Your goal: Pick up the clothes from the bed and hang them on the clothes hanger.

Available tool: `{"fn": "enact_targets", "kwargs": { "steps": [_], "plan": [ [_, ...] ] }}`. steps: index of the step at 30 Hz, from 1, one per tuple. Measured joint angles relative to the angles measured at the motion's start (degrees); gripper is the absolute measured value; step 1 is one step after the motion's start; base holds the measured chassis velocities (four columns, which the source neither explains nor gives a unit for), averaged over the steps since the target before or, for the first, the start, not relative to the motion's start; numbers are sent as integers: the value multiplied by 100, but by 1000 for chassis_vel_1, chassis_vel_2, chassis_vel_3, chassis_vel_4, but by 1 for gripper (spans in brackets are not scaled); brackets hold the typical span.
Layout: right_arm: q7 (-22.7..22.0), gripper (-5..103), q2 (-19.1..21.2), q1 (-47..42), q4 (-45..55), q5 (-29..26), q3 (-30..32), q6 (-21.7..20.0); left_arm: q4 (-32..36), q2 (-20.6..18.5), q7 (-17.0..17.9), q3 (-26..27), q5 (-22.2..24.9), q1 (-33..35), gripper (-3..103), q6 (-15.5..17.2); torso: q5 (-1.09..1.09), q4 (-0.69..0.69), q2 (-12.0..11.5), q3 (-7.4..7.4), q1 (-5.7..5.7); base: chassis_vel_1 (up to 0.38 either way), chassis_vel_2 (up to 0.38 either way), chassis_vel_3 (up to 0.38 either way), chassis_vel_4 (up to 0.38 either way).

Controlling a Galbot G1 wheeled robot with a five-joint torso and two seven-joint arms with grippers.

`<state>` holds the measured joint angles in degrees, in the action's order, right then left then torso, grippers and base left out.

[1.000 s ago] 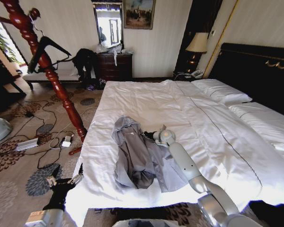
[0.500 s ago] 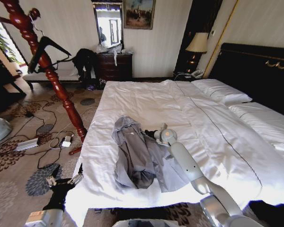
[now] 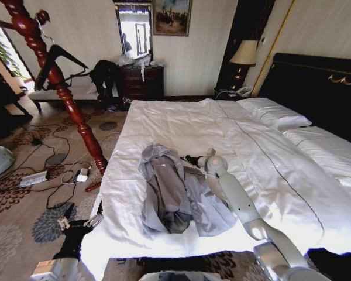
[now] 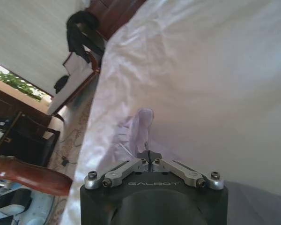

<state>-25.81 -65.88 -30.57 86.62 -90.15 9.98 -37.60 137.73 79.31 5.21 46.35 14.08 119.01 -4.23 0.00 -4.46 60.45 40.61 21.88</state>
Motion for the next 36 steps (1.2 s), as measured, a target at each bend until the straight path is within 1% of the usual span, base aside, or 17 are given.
{"fn": "enact_targets", "kwargs": {
  "steps": [1,2,6,8,10,11,15,19,22,24,27,29,30,31,33,34,36],
  "plan": [
    [-46,0,107,21,141,-110,3,4,9,-25,8,-13,2,-14,100,14,0,0,0,0,0,0,0,0,0],
    [-46,0,107,21,141,-110,3,4,9,-25,8,-13,2,-14,100,14,0,0,0,0,0,0,0,0,0],
    [-332,0,723,192,1024,-772,50,20,99,-188,73,-44,115,-117,100,150,0,-1,0,0,-1,0,0,0,0],
    [-372,0,803,230,1148,-854,59,26,122,-218,77,-36,144,-133,100,170,0,-1,0,0,-1,0,0,0,0],
    [-537,0,1050,413,1531,-1154,80,49,190,-294,87,10,241,-166,100,208,0,-1,0,0,-1,0,0,0,0],
    [-537,0,1050,413,1531,-1154,80,49,190,-294,87,10,241,-166,100,208,0,-1,0,0,-1,0,0,0,0],
    [-756,0,1324,822,1876,-1510,81,102,282,-395,84,65,349,-165,100,217,0,0,0,0,0,0,0,0,0],
    [-844,0,1429,1046,2010,-1657,76,131,373,-452,80,89,421,-158,100,242,0,1,0,0,-1,0,0,0,0],
    [-1018,0,1665,1506,2244,-1983,32,186,552,-646,128,149,593,-193,100,387,-1,0,1,0,-1,0,0,0,0],
    [-1045,0,1712,1579,2277,-2040,27,193,557,-690,147,165,636,-207,100,424,-1,0,0,0,-1,0,0,0,0],
    [-1092,0,1898,1804,2374,-2191,-3,220,565,-852,246,241,861,-271,100,595,-1,0,0,0,-1,0,0,0,0],
    [-1115,0,2070,1937,2459,-2308,-9,233,565,-1016,453,329,1225,-359,100,863,-2,-1,1,0,-1,0,0,0,0],
    [-1115,0,2070,1937,2459,-2308,-9,233,565,-1016,453,329,1225,-359,100,863,-2,-1,1,0,-1,0,0,0,0],
    [-1119,0,2109,1957,2477,-2328,-9,234,565,-1099,526,368,1353,-400,100,948,-2,0,0,0,-1,0,0,0,0],
    [-1120,0,2276,1998,2561,-2390,-3,234,566,-1421,775,544,1696,-557,100,1251,-2,-1,1,0,-1,0,0,0,0],
    [-1120,0,2276,1998,2561,-2390,-3,234,566,-1421,775,544,1696,-557,100,1251,-2,-1,1,0,-1,0,0,0,0],
    [-1120,0,2397,1982,2643,-2407,26,235,566,-1731,1019,780,2098,-678,100,1512,-2,0,1,0,-1,0,0,0,0]
  ]
}}
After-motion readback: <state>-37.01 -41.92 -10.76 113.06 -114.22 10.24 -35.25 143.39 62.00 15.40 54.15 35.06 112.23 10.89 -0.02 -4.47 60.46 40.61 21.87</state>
